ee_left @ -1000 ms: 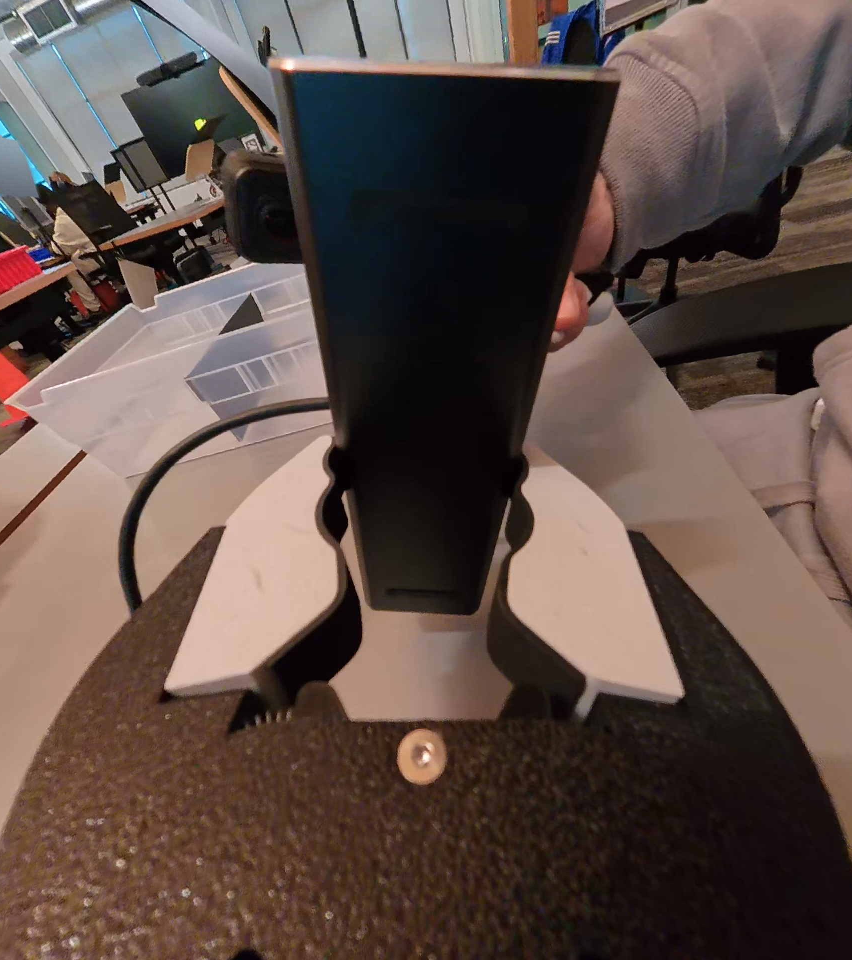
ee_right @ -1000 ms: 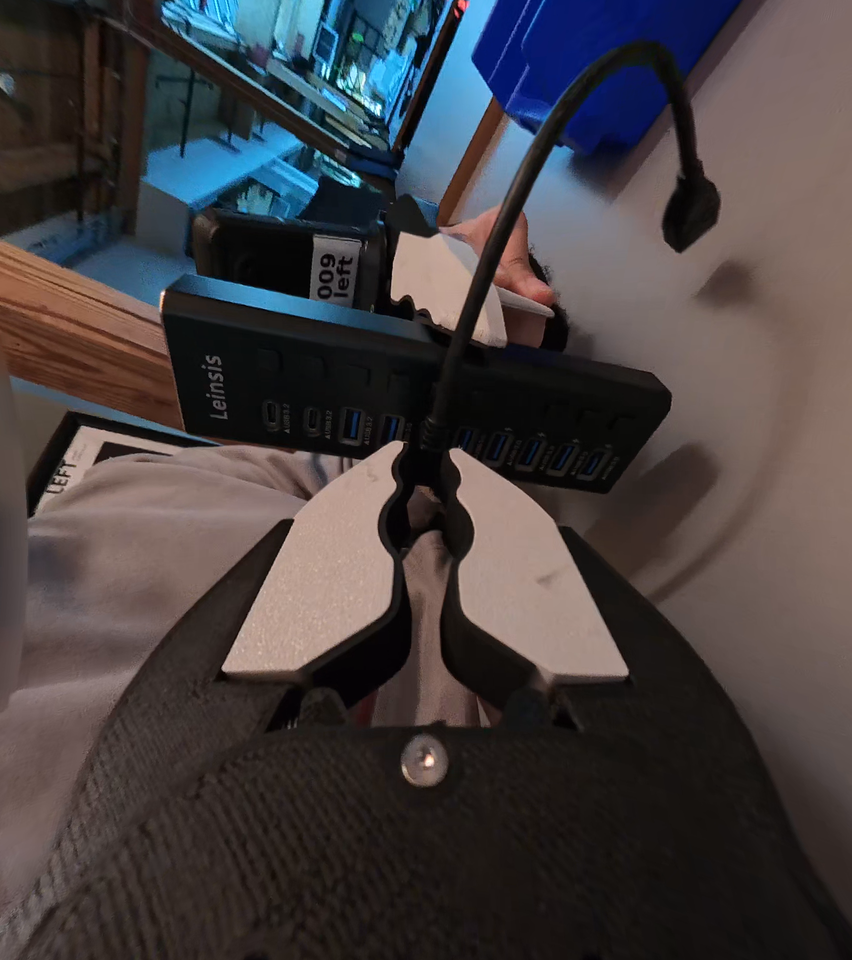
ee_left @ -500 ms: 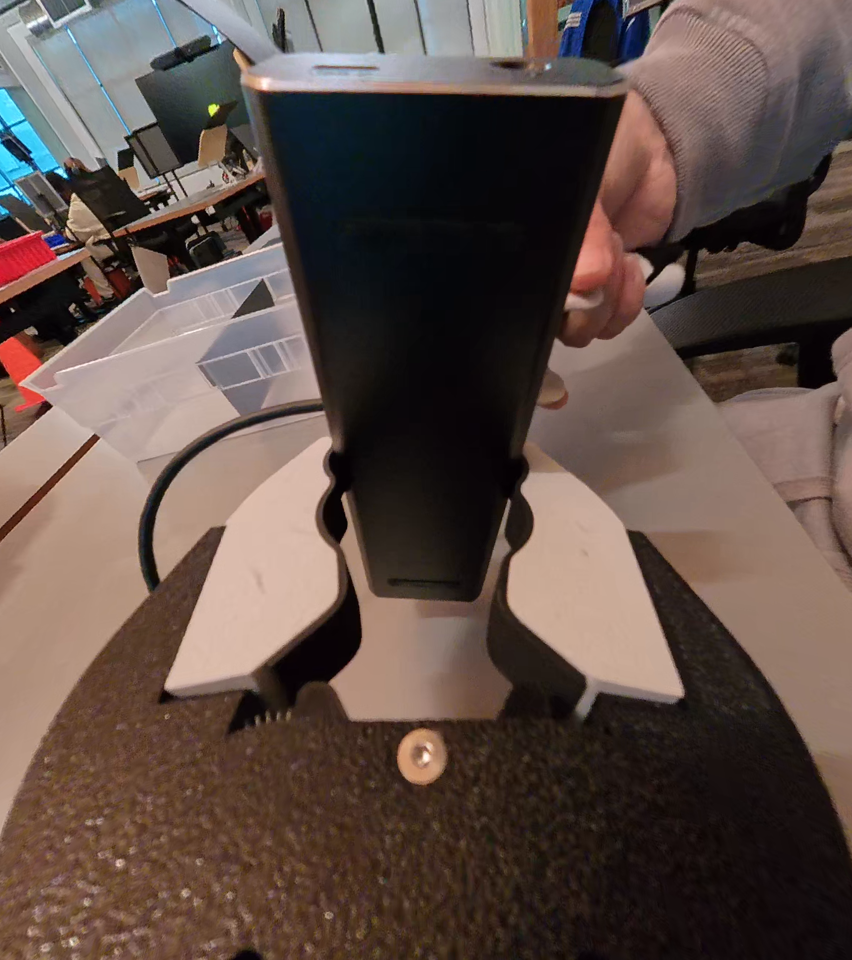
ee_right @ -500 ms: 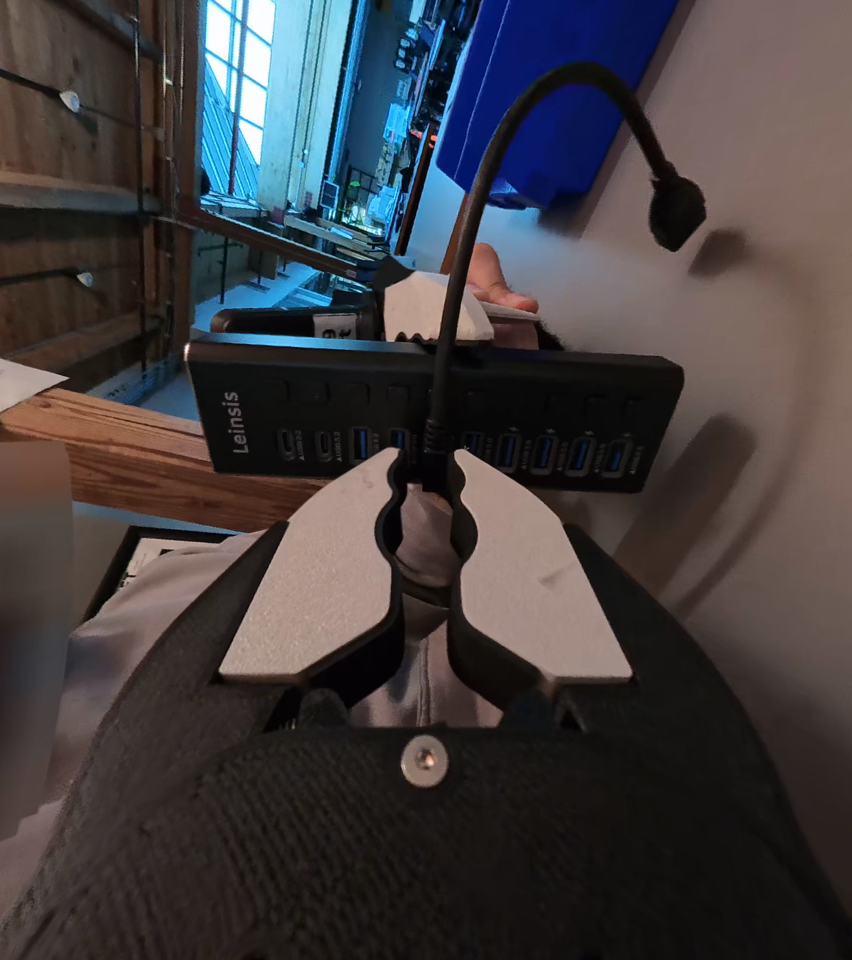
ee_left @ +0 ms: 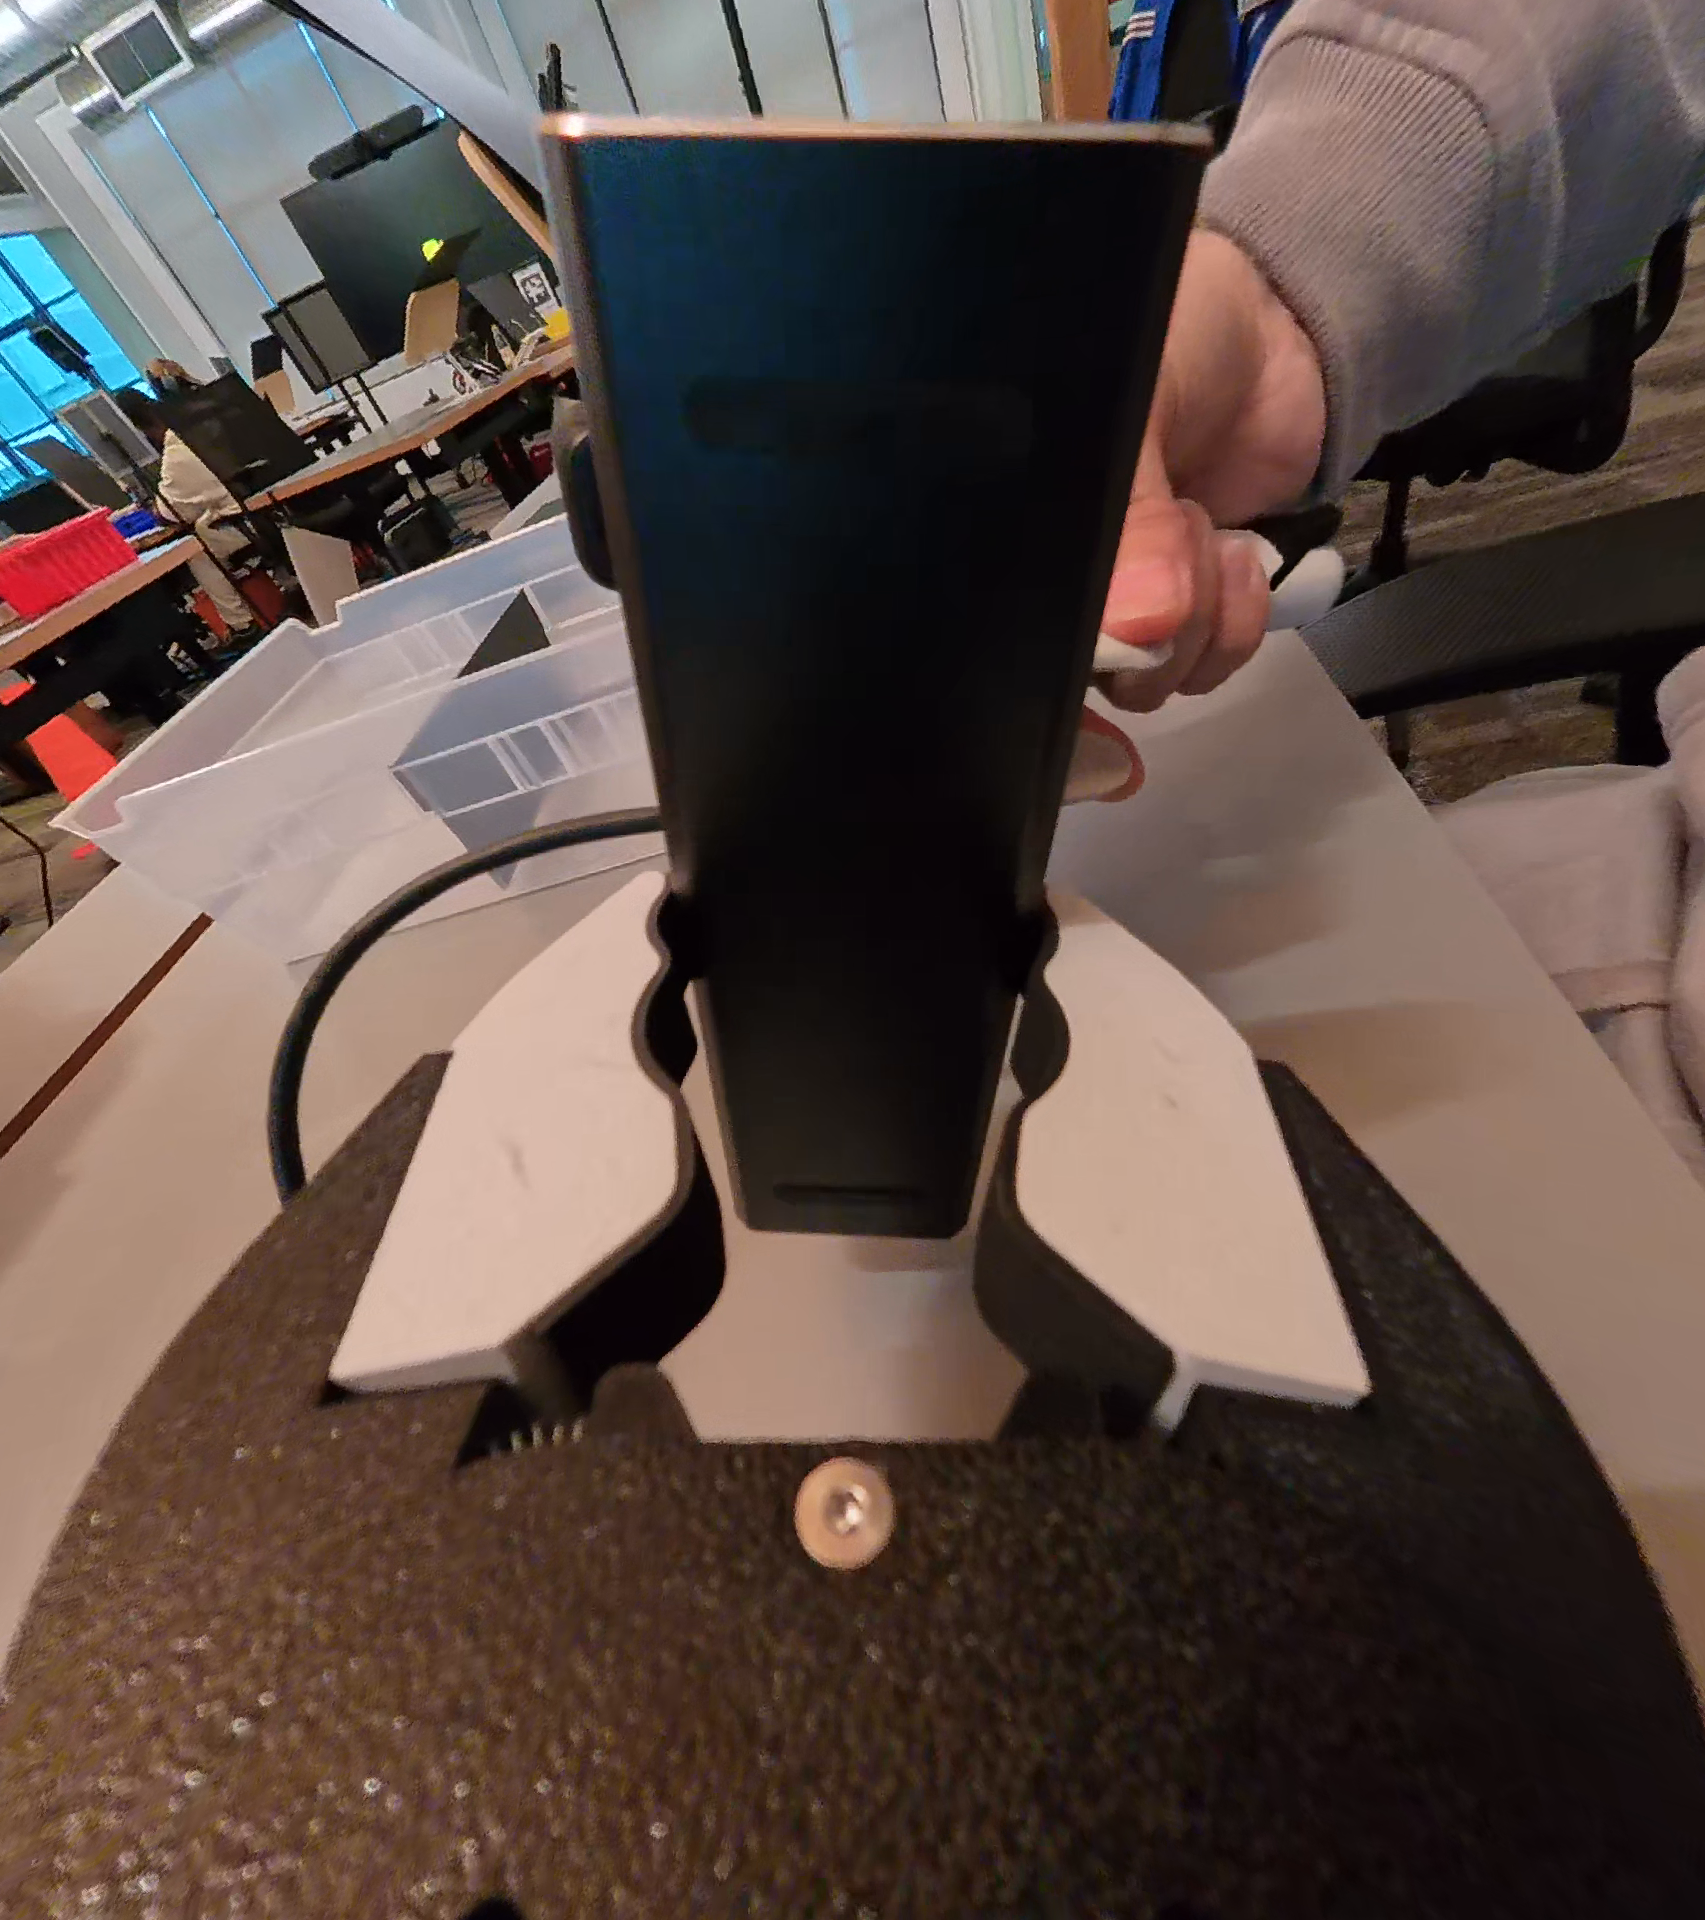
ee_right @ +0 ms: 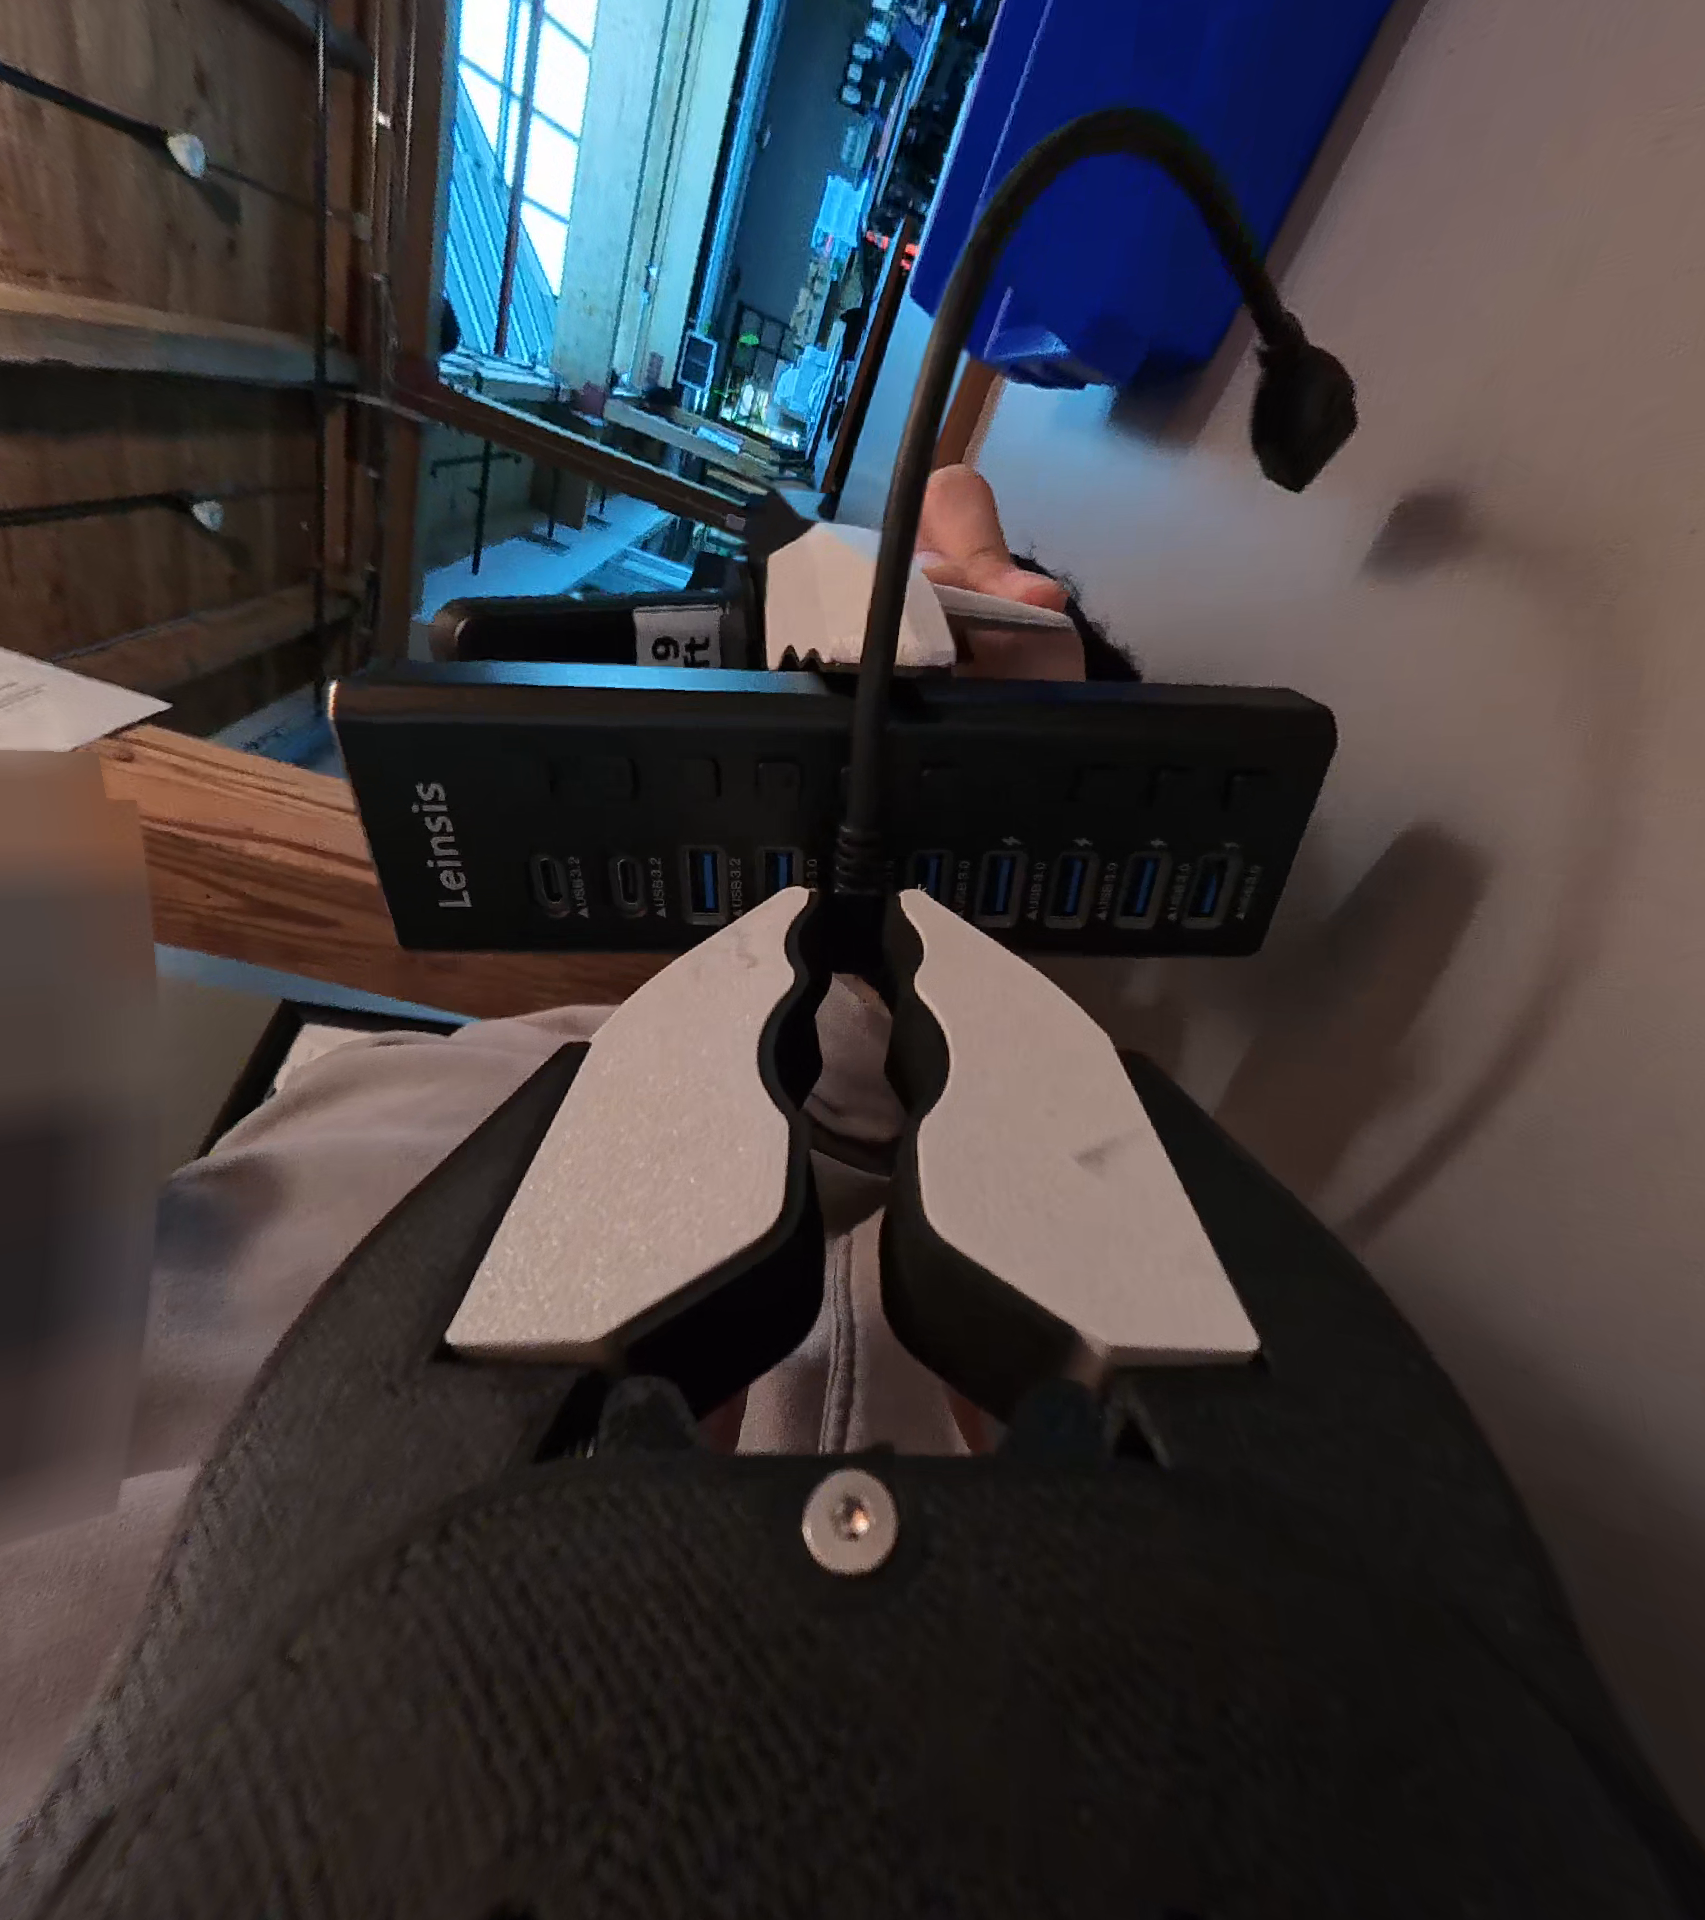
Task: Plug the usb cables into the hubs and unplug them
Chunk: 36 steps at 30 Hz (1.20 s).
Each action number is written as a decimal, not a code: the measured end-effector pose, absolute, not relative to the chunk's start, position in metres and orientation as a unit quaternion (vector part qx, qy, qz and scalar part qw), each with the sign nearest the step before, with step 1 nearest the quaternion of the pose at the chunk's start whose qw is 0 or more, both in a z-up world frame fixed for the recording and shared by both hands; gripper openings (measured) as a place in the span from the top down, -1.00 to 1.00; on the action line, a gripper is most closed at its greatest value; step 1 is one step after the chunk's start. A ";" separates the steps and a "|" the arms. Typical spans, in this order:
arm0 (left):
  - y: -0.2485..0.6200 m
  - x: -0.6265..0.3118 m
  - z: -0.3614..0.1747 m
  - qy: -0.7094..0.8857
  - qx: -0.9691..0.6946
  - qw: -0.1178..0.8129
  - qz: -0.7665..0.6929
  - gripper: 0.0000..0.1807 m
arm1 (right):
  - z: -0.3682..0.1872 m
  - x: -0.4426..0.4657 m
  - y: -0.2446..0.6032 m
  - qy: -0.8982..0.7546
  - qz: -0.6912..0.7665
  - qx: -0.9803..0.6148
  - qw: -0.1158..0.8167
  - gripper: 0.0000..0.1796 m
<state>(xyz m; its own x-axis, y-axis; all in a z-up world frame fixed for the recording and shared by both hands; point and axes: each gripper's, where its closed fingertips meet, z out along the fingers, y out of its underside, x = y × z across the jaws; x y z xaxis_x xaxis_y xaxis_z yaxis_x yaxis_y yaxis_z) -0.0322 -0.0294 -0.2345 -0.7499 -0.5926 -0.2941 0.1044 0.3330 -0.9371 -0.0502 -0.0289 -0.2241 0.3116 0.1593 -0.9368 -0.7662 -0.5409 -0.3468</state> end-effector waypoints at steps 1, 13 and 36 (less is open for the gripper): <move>-0.030 -0.033 -0.233 0.750 -0.161 0.311 -0.561 0.32 | -0.223 -0.051 -0.030 0.206 0.543 -0.694 0.426 0.88; -0.029 -0.036 -0.231 0.746 -0.151 0.304 -0.573 0.33 | -0.221 -0.053 -0.027 0.228 0.570 -0.673 0.414 0.90; -0.026 -0.031 -0.226 0.739 -0.157 0.335 -0.563 0.32 | -0.217 -0.049 -0.027 0.185 0.529 -0.703 0.438 0.89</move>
